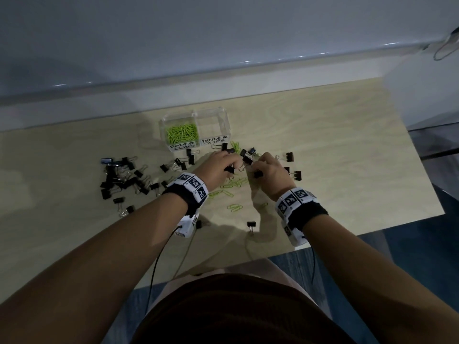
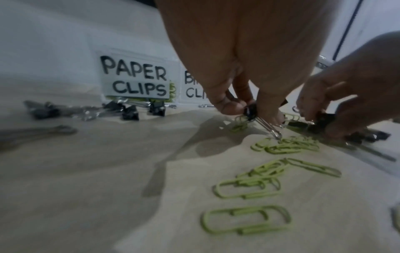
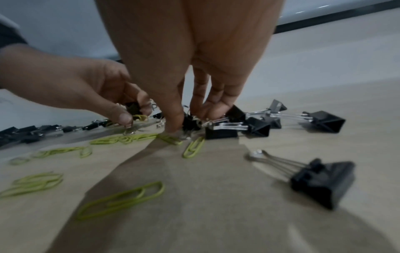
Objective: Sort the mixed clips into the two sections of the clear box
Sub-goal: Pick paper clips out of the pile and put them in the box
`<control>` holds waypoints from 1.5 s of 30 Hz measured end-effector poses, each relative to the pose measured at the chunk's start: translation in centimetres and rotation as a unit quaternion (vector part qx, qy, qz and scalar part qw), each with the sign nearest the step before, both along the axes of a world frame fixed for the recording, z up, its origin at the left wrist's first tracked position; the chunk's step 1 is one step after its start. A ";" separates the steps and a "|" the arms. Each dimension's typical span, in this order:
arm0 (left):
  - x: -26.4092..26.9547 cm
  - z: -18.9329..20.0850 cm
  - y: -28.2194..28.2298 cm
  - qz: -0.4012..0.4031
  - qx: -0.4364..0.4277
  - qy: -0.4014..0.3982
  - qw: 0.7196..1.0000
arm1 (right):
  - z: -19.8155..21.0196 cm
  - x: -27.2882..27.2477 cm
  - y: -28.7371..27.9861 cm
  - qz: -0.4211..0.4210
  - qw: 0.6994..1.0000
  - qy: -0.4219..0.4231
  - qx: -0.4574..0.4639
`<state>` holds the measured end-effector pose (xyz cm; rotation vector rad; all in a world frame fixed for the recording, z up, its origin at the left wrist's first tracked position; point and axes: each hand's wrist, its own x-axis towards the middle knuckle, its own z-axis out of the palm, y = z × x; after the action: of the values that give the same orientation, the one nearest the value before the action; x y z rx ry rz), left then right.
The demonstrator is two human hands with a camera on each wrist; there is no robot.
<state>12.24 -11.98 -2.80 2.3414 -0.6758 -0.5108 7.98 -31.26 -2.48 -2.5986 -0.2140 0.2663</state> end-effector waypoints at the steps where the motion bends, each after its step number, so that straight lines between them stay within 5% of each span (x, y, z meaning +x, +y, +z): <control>1: -0.1 -0.2 0.4 0.021 -0.029 0.021 0.999 | -0.1 0.0 -0.4 -0.010 0.999 -0.009 0.031; 8: -0.7 -0.2 4.1 0.193 -0.128 0.111 0.966 | -0.3 -0.7 -5.5 -0.186 0.975 -0.062 0.105; 13: -1.2 -0.7 8.5 0.281 -0.071 0.055 0.956 | -0.8 -1.5 -7.4 -0.187 0.980 -0.062 -0.026; 20: -1.0 0.2 8.4 0.232 0.105 -0.050 0.966 | 0.1 -0.7 -2.6 -0.089 0.991 -0.044 -0.085; 23: -1.5 1.2 4.9 0.204 0.110 -0.109 0.966 | 0.3 -0.3 -1.0 -0.059 0.990 0.001 -0.130; 31: -0.7 0.2 -4.7 -0.018 0.108 -0.083 0.991 | -0.1 -0.3 -0.2 -0.048 0.982 0.049 -0.176; 35: 0.6 -0.7 -5.6 -0.028 0.137 -0.076 0.987 | -0.3 -1.1 -1.7 -0.061 0.995 0.031 -0.076; 41: 1.0 -1.4 -4.9 0.003 0.089 -0.078 0.993 | -0.4 -2.4 -6.4 -0.219 0.975 -0.023 0.033; 45: 1.0 -0.9 -5.0 0.042 0.009 -0.088 0.995 | -1.0 -3.0 -8.4 -0.227 0.973 -0.046 0.000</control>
<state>13.27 -17.00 -3.72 2.4409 -0.6526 -0.2763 5.01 -39.70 -3.53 -2.5729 0.3464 -0.0183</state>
